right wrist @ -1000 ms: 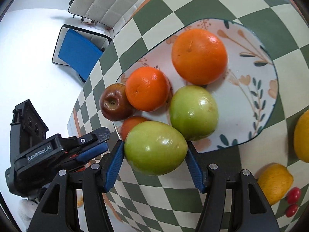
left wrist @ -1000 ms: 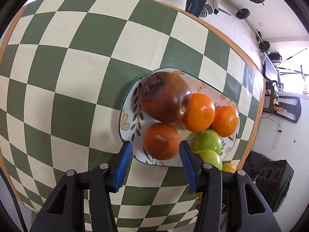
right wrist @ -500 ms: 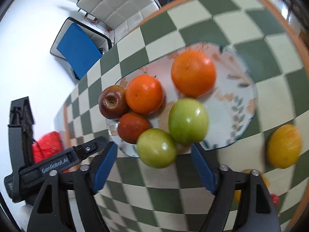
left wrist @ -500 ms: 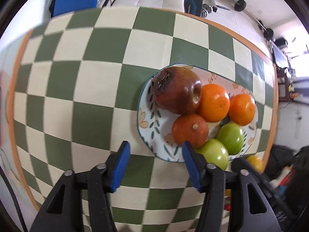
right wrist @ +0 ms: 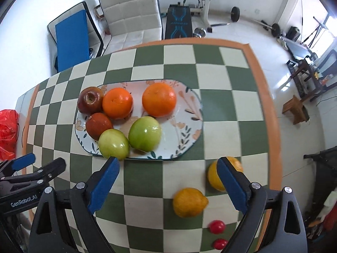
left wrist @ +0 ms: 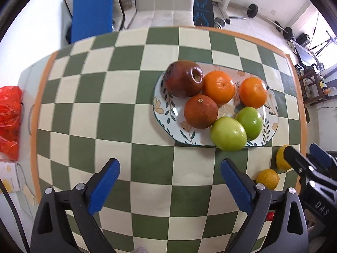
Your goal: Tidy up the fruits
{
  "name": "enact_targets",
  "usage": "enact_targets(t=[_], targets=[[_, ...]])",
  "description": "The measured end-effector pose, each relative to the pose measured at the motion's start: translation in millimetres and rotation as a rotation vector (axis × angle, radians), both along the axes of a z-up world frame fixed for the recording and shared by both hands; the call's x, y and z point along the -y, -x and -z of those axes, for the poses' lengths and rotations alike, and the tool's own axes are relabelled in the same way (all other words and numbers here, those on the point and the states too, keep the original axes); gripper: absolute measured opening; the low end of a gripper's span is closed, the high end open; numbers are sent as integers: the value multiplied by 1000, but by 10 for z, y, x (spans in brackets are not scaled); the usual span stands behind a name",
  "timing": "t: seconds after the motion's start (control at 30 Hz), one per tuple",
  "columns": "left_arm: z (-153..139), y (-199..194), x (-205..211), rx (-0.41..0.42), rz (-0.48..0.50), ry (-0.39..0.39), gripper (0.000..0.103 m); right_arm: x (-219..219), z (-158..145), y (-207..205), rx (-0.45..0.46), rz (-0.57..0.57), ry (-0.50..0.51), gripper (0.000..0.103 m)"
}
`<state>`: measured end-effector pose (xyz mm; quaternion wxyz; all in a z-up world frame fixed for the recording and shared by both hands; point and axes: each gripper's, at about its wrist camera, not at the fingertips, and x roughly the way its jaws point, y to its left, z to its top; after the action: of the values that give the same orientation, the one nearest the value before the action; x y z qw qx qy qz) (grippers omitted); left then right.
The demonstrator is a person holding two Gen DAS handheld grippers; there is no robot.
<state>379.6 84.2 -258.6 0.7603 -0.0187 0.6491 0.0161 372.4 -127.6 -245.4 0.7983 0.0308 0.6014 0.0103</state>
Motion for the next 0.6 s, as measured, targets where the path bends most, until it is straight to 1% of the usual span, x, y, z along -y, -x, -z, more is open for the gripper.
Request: enact_targets(t=[0.2,0.3,0.43,0.6], targets=[[-434,229,77,106,7,-17,98,71,-387,281,76,-3,27,96],[-654,356,112,159,14,-25,98,102,-589,451,108,-5,24,96],[-919,545,161,207,24,-15,98,143,-852,665,151,-3,17,96],[-1236,809,203,272,30,-3,98,177,-1250,985,221,-12,17,96]])
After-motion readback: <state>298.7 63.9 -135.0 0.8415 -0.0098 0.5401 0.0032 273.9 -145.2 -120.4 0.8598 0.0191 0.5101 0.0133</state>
